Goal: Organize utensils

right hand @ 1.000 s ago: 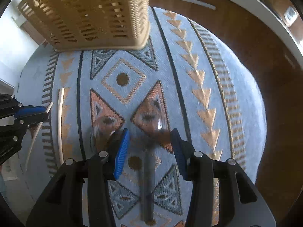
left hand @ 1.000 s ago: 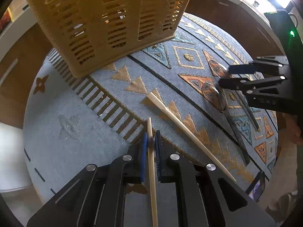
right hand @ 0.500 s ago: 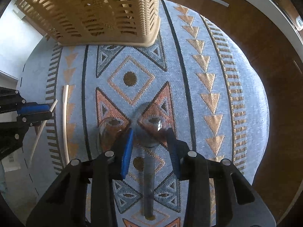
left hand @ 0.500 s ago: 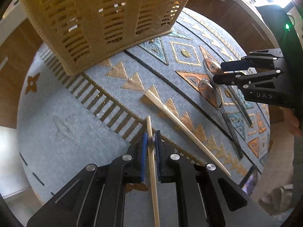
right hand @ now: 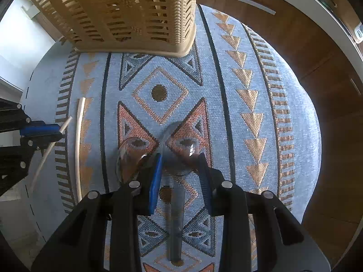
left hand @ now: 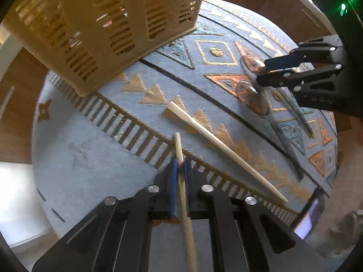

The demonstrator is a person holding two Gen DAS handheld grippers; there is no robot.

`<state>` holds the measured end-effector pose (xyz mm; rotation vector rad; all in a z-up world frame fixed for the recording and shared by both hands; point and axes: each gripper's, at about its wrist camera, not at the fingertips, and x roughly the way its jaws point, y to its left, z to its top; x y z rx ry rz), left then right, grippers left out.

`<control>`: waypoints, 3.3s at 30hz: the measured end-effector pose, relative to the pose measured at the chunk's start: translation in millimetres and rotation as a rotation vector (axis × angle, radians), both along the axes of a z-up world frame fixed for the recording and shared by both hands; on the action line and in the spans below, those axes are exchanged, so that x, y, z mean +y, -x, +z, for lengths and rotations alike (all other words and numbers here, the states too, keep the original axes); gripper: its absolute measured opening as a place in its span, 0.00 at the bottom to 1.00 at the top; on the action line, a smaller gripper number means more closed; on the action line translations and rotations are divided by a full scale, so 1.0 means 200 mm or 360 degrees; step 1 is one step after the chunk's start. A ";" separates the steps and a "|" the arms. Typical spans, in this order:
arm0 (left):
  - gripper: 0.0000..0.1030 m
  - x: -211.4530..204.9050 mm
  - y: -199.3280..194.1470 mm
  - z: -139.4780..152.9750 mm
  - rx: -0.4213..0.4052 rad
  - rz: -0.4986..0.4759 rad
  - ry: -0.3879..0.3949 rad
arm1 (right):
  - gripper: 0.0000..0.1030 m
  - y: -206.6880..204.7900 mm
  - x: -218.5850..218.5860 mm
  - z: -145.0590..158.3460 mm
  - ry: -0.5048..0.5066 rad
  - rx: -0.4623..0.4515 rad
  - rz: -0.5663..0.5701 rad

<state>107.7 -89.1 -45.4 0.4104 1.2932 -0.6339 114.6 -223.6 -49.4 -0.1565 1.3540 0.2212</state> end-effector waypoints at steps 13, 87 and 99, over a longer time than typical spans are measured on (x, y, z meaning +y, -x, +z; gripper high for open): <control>0.03 0.18 0.30 0.29 -0.0577 0.0273 0.0525 | 0.27 0.53 -0.13 0.29 -0.0225 -0.0533 0.0005; 0.04 0.28 0.21 1.11 -0.1711 0.0611 0.1353 | 0.29 0.20 0.05 1.15 -0.0704 -0.1586 -0.0120; 0.04 0.13 -0.10 0.99 -0.1859 0.0825 0.1256 | 0.29 -0.27 -0.10 0.94 -0.0870 -0.1713 -0.0300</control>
